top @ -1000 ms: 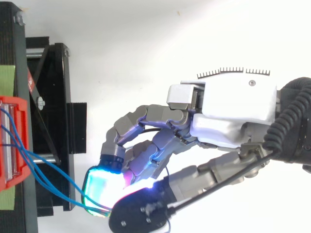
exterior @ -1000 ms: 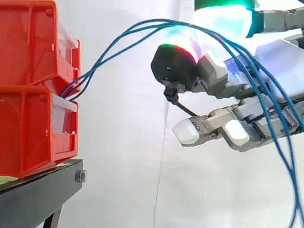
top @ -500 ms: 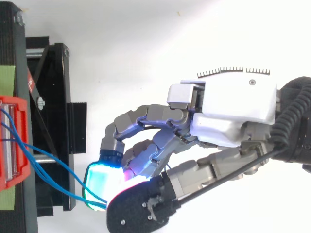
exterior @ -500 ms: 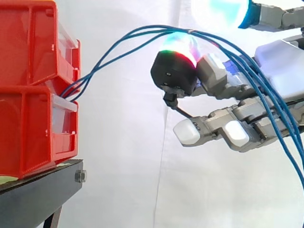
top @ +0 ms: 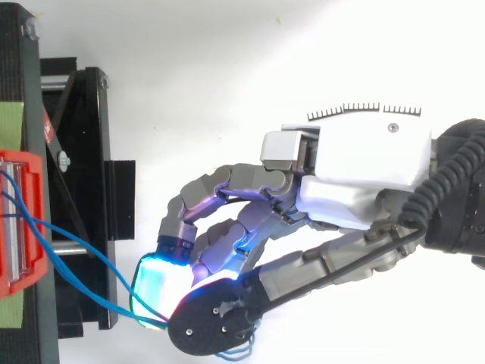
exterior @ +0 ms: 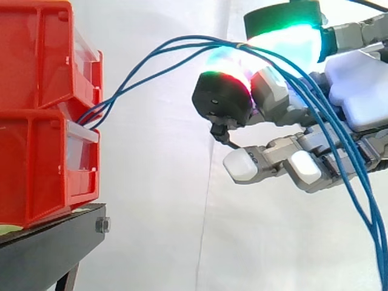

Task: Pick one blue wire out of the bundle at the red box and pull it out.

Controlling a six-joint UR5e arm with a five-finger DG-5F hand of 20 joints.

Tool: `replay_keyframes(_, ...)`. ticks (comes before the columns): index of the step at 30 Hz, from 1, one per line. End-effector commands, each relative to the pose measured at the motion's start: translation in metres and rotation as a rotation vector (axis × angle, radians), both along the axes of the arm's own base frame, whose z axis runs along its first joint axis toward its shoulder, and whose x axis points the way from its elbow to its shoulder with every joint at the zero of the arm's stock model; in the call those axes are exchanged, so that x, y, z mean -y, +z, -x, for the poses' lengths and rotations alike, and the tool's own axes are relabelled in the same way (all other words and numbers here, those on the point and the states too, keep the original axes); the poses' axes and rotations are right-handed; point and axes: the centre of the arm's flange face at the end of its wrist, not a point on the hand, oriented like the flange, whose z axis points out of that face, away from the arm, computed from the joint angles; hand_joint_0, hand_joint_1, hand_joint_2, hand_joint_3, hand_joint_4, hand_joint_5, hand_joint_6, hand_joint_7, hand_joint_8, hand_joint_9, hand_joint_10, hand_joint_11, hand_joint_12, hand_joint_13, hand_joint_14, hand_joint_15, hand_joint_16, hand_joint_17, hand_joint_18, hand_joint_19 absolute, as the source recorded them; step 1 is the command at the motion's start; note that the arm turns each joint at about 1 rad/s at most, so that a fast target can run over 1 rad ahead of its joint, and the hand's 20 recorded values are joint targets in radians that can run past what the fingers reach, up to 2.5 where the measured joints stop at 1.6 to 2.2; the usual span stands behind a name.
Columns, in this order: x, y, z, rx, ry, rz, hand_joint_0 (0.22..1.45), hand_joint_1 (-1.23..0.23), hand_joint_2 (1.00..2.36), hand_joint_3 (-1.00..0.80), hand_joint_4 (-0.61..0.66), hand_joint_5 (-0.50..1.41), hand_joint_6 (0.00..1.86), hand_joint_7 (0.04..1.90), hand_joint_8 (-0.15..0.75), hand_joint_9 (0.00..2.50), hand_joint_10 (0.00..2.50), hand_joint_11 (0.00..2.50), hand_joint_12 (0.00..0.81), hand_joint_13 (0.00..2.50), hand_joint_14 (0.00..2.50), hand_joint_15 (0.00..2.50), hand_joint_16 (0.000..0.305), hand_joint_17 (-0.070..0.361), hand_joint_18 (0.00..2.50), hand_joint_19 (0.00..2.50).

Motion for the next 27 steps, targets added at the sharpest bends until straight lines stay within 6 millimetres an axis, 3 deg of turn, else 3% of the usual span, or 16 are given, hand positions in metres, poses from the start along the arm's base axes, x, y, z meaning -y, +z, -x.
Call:
replay_keyframes(1, 0.0001, 0.0007, -0.0002, 0.002, 0.006, -0.002, 0.64, -0.71, 1.02, -0.18, 0.19, -0.12, 0.63, 1.07, 0.246, 0.91, 0.03, 0.63, 0.389, 0.53, 0.02, 0.35, 0.063, 0.143, 0.53, 0.65)
replay_keyframes(7, 0.0016, 0.0, 0.0001, 0.0, 0.011, -0.004, 0.51, -0.61, 1.01, -0.43, 0.21, -0.09, 0.53, 1.24, 0.264, 0.93, 0.02, 0.6, 0.408, 0.52, 0.02, 0.35, 0.067, 0.15, 0.49, 0.68)
replay_keyframes(12, 0.0016, 0.0, 0.0001, 0.0, 0.011, -0.004, 0.48, -0.59, 1.0, -0.5, 0.22, -0.08, 0.55, 1.22, 0.277, 0.95, 0.02, 0.6, 0.423, 0.53, 0.01, 0.36, 0.069, 0.156, 0.5, 0.67)
replay_keyframes(15, 0.0013, -0.0001, 0.0, 0.0, 0.012, -0.012, 0.47, -0.6, 1.0, -0.5, 0.21, -0.08, 0.61, 1.14, 0.283, 0.96, 0.02, 0.61, 0.428, 0.53, 0.01, 0.35, 0.07, 0.158, 0.51, 0.67)
replay_keyframes(19, -0.0007, -0.0004, -0.0018, 0.015, 0.018, -0.062, 0.54, -0.77, 1.0, -0.5, 0.17, -0.13, 0.75, 0.93, 0.268, 0.95, 0.03, 0.65, 0.4, 0.52, 0.02, 0.35, 0.065, 0.145, 0.48, 0.67)
replay_keyframes(21, -0.0018, 0.001, -0.0021, 0.022, 0.024, -0.085, 0.61, -0.81, 1.01, -0.38, 0.16, -0.16, 0.82, 0.86, 0.253, 0.92, 0.03, 0.68, 0.389, 0.51, 0.02, 0.35, 0.062, 0.139, 0.47, 0.66)
replay_keyframes(27, -0.0057, -0.0003, -0.0025, 0.02, 0.053, -0.131, 0.66, -0.8, 1.02, -0.23, 0.05, -0.19, 0.89, 0.78, 0.241, 0.89, 0.03, 0.69, 0.382, 0.51, 0.02, 0.35, 0.062, 0.139, 0.49, 0.63)
